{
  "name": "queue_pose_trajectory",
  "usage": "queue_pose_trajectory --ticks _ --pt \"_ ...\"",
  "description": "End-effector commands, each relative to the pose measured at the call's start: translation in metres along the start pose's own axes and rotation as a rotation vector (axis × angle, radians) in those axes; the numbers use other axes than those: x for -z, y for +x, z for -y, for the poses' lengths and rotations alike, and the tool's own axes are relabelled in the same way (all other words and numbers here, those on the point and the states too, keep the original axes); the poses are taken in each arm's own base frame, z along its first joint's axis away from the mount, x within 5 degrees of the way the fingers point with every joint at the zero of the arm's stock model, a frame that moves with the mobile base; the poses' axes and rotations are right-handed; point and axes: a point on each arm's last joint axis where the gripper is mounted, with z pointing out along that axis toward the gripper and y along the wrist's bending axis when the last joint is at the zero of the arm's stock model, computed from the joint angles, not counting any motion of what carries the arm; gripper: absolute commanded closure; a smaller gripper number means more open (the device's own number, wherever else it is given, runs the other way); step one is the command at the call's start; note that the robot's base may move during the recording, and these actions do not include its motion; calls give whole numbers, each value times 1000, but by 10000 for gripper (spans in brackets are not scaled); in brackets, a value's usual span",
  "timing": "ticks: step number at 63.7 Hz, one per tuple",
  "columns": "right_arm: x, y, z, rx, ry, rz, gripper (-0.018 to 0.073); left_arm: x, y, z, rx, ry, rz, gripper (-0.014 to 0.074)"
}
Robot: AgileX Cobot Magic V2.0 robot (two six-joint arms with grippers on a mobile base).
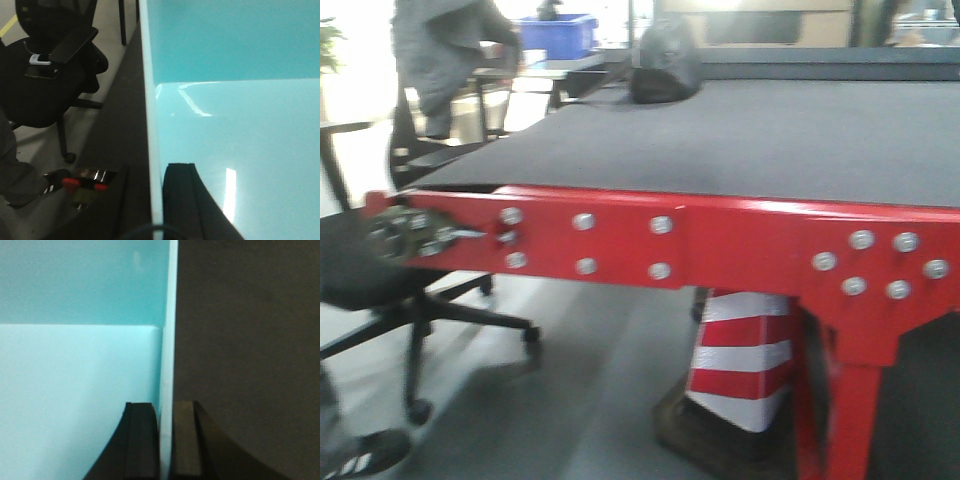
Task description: Fetch blue bin and place on conveyor start
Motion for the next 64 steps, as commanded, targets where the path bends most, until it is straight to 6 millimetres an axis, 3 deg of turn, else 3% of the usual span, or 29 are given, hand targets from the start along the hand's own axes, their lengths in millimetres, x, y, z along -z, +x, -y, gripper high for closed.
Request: queue_pose_trajectory --ticks 1,64 --pt "7 -6 0 8 -18 58 722 9 -7 0 5 29 57 708" --pt "7 -6 0 8 -18 58 722 9 -7 0 5 29 57 708"
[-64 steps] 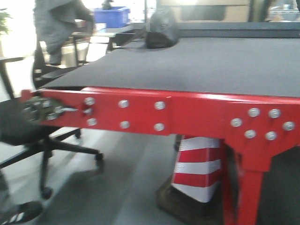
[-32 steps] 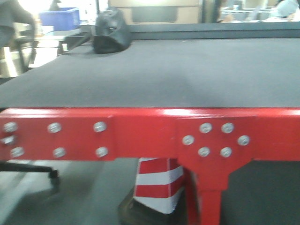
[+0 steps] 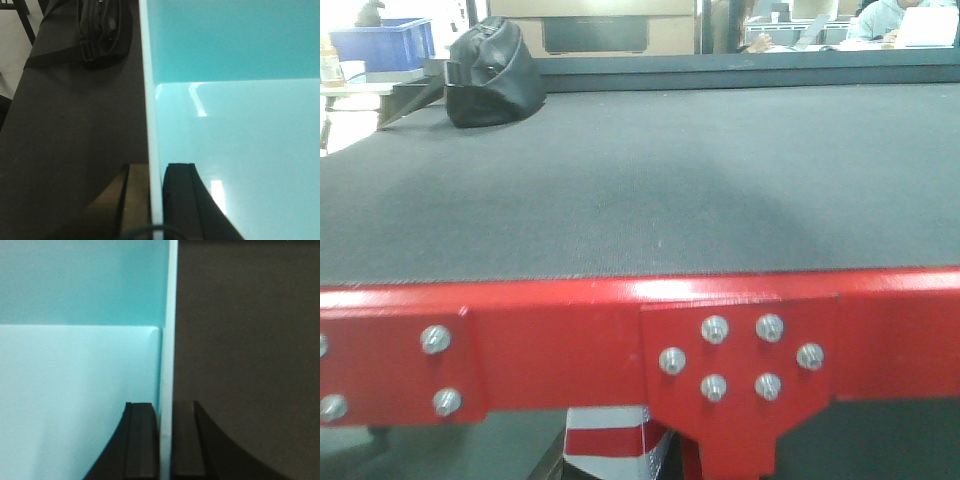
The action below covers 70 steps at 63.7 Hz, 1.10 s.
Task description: Fetch blue bin and place on conveyor start
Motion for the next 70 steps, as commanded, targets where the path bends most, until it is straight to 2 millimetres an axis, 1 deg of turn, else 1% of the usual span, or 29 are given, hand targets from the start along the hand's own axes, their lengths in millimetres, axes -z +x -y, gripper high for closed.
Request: queue_pose_trajectory --ticks 1,70 --pt "7 -6 0 8 -18 58 722 9 -7 0 5 29 57 708" --pt "7 -6 0 8 -18 58 722 9 -7 0 5 29 57 708"
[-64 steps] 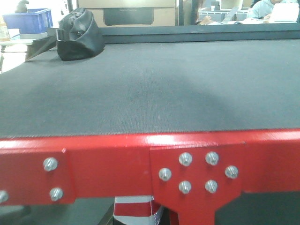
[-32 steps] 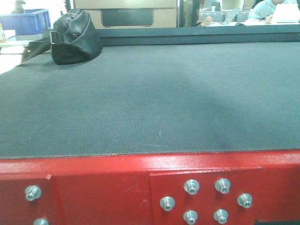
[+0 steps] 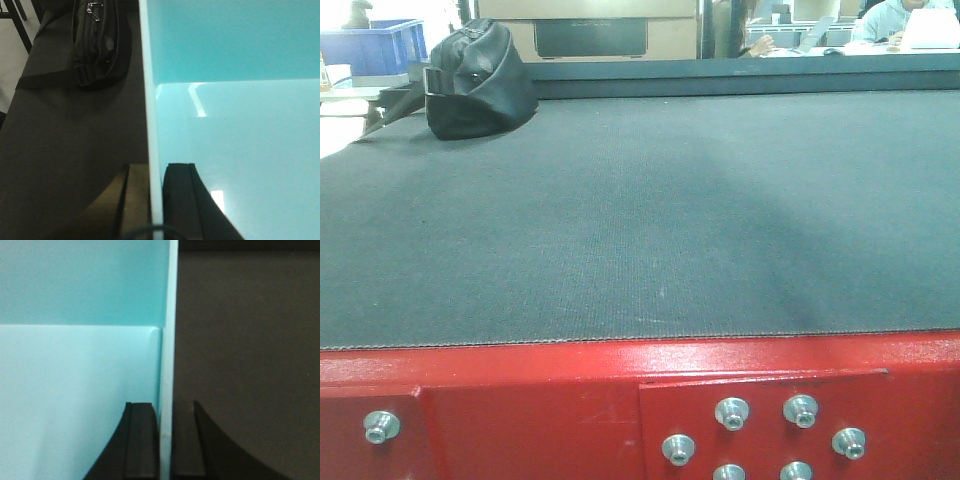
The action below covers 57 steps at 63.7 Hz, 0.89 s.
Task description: Fetch blue bin and place on conveyor start
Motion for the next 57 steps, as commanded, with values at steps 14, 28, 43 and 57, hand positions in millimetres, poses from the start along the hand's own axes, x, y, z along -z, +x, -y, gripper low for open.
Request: queue_pose_trajectory --ticks 14,28,43,57 --pt "7 -6 0 8 -18 58 722 9 -7 0 5 29 57 708" --pt "7 -7 -1 8 -23 70 722 9 -7 0 5 29 57 708" --pt "7 -7 -1 8 -23 70 722 9 -7 0 5 29 57 708" --pt "7 -7 -3 -3 -46 67 722 9 -7 0 5 29 57 708"
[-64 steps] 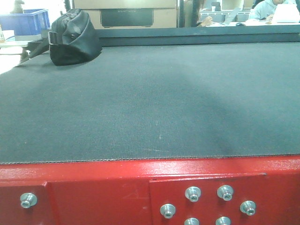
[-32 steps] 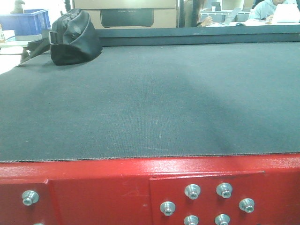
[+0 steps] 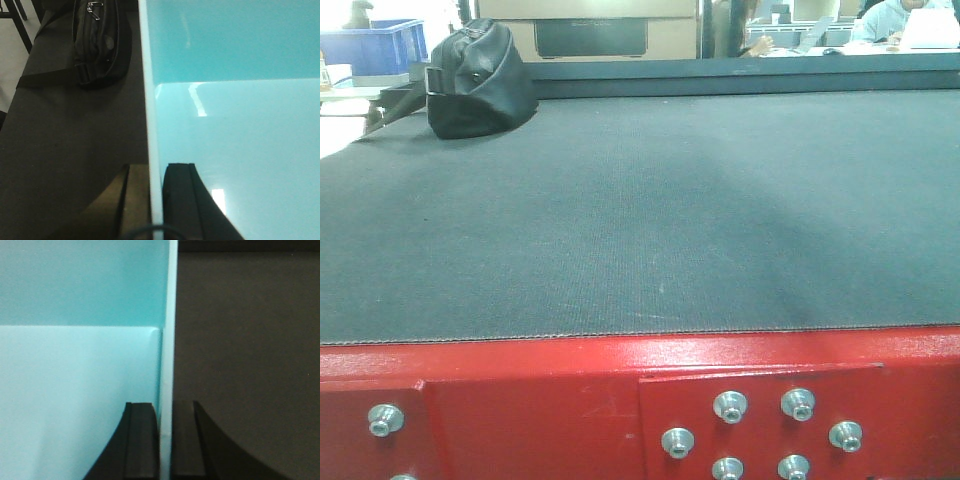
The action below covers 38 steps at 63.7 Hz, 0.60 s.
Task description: Fetch blue bin and place on conveyor start
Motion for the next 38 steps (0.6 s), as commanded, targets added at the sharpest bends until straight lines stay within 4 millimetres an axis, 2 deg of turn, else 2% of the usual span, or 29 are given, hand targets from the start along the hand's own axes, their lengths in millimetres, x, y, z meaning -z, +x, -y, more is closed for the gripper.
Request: queue_pose_trajectory --ticks 1,16,22,28,38 --pt "7 -6 -3 -5 -47 60 722 9 -7 0 5 30 58 708" --pt "6 -1 -5 -38 -63 6 722 9 -5 3 34 63 36 708" --pt "-2 2 -6 -29 -69 19 722 0 1 5 66 56 13 708" --pt "-20 14 -9 -34 -68 -9 722 -16 10 8 92 58 1 708" --pt "-58 43 -15 -47 -85 -33 722 -47 38 19 62 84 -35 708"
